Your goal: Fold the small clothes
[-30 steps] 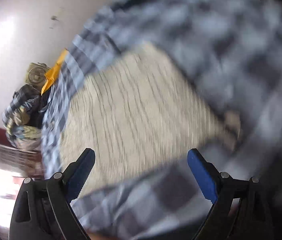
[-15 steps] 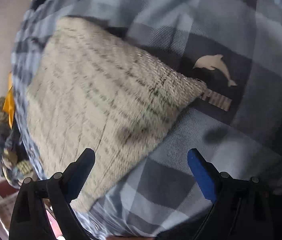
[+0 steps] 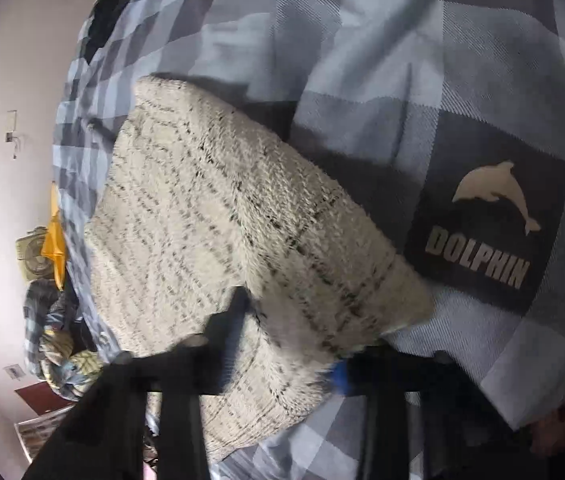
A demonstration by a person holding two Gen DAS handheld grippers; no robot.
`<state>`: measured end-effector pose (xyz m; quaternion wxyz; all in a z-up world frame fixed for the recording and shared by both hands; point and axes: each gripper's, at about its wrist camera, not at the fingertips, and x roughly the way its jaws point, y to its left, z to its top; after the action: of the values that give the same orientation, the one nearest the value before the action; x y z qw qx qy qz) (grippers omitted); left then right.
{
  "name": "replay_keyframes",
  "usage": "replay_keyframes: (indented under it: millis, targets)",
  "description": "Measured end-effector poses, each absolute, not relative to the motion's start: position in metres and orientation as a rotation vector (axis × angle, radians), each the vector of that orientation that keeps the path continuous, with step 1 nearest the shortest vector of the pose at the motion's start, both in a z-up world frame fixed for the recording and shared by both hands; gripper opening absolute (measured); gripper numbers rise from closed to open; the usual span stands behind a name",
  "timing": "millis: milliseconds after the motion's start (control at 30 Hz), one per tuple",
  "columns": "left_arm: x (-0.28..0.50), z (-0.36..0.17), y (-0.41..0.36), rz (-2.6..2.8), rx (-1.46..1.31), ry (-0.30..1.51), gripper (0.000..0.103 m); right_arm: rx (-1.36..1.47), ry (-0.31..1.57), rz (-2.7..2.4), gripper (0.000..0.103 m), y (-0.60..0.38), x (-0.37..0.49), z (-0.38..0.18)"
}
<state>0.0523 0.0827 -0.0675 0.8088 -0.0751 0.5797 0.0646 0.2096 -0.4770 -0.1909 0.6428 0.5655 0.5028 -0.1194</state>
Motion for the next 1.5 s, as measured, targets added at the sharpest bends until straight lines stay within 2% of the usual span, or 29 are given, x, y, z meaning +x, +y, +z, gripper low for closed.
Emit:
replay_keyframes:
  millis: [267,433,700,867,1067,1233,1367,1500]
  targets:
    - [0.046,-0.07,0.1,0.202,-0.163,1.233,0.103,1.336,1.041,-0.174,0.014,-0.48,0.196,-0.171]
    - [0.047,-0.067,0.109,0.217,-0.199,1.217,0.103,1.334,1.038,-0.153,0.008,-0.494,0.194,-0.158]
    - [0.047,-0.065,0.111,0.221,-0.191,1.205,0.103,1.28,1.021,-0.147,0.006,-0.492,0.193,-0.156]
    - [0.047,-0.06,0.116,0.215,-0.228,1.188,0.103,1.363,0.977,-0.249,0.006,-0.509,0.165,-0.148]
    - [0.049,-0.047,0.114,0.184,-0.26,1.151,0.103,1.137,0.944,-0.292,0.006,-0.513,0.168,-0.109]
    - [0.047,-0.033,0.125,0.202,-0.313,1.102,0.103,0.872,0.854,-0.182,0.006,-0.444,0.2,-0.044]
    - [0.04,-0.021,0.15,0.278,-0.39,1.04,0.103,0.592,0.814,0.007,0.006,-0.323,0.233,0.003]
    - [0.031,-0.01,0.179,0.386,-0.452,0.962,0.103,0.349,0.853,0.17,0.006,-0.2,0.247,0.001]
